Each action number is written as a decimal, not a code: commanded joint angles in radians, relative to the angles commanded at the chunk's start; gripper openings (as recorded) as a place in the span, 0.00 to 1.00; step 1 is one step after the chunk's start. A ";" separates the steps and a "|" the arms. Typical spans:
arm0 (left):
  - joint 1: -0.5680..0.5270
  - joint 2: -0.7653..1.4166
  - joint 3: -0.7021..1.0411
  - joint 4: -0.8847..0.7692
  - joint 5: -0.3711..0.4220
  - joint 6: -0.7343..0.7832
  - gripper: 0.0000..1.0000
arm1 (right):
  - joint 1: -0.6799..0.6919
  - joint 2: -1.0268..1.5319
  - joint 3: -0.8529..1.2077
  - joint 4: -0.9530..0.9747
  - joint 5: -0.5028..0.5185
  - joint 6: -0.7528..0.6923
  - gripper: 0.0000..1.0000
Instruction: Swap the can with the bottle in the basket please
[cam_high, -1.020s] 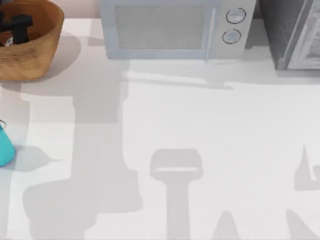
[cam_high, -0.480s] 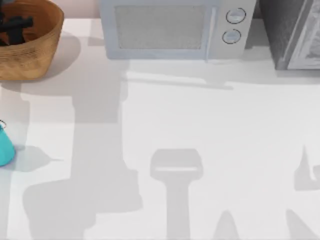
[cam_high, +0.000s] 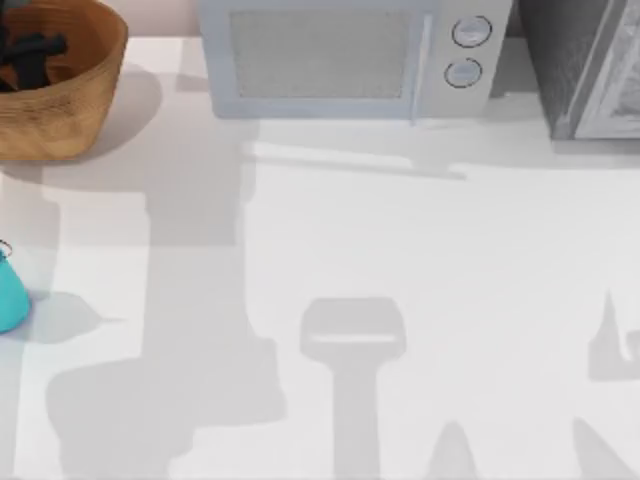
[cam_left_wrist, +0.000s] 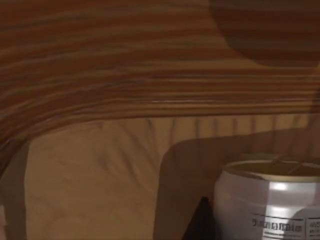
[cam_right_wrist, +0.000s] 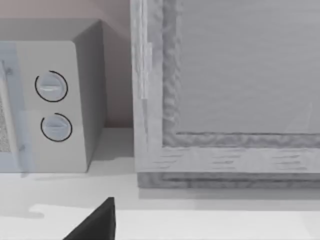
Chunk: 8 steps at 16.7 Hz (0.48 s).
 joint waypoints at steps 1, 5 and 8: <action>0.001 -0.010 -0.016 0.003 -0.002 -0.003 0.00 | 0.000 0.000 0.000 0.000 0.000 0.000 1.00; -0.004 -0.148 -0.185 0.059 -0.014 -0.021 0.00 | 0.000 0.000 0.000 0.000 0.000 0.000 1.00; -0.018 -0.341 -0.389 0.147 -0.024 -0.033 0.00 | 0.000 0.000 0.000 0.000 0.000 0.000 1.00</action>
